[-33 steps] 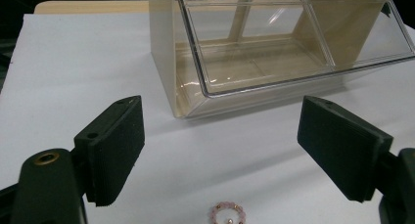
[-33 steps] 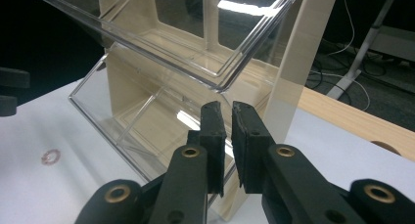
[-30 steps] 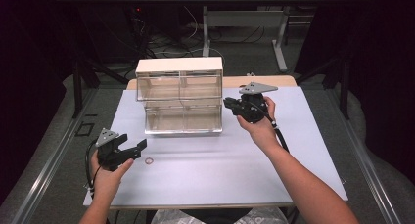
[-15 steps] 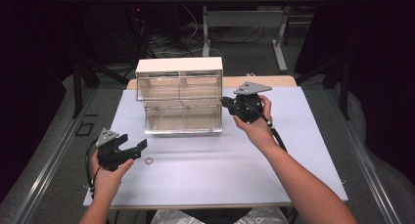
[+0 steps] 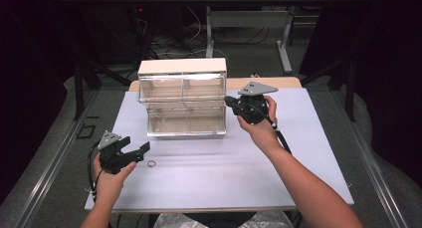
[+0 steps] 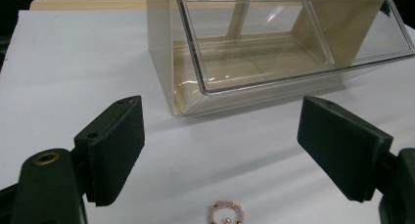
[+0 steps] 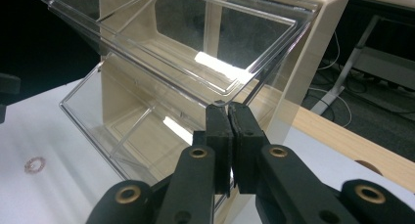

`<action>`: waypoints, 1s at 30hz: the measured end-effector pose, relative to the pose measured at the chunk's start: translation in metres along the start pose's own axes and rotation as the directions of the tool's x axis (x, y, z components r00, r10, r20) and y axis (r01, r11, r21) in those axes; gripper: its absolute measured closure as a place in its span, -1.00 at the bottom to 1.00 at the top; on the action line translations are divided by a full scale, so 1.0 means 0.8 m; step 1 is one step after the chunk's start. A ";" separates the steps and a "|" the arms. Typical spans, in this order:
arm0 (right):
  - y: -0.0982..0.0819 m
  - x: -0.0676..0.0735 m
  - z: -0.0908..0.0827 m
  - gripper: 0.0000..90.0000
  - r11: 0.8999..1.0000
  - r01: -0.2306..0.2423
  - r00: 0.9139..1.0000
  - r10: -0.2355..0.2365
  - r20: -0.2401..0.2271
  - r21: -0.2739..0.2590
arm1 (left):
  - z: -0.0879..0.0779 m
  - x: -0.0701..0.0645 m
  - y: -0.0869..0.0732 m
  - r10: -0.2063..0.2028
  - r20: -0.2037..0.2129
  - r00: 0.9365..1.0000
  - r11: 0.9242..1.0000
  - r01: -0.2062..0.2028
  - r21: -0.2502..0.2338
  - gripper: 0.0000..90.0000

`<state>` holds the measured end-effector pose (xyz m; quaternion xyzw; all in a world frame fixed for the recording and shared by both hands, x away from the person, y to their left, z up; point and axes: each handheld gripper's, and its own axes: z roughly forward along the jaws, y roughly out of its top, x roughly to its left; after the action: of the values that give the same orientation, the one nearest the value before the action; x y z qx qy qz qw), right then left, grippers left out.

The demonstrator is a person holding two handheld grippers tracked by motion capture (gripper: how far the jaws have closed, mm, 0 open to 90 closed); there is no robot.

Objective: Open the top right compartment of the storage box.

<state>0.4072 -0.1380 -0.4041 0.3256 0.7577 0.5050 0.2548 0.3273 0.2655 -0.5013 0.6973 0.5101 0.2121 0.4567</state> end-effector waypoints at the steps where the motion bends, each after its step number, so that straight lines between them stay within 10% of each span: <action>1: 0.001 0.000 -0.001 0.94 1.000 -0.005 1.000 0.005 0.004 -0.008 | 0.000 0.000 0.000 0.001 0.000 1.000 1.000 -0.001 0.000 -0.61; 30: 0.026 -0.001 -0.011 0.77 0.999 0.011 0.999 -0.009 0.049 -0.044 | 0.002 -0.001 -0.001 0.004 0.001 1.000 1.000 -0.004 0.013 -0.60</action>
<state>0.4063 -0.1378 -0.3817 0.3283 0.7414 0.5123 0.2830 0.3277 0.2643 -0.5027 0.7013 0.5099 0.2091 0.4522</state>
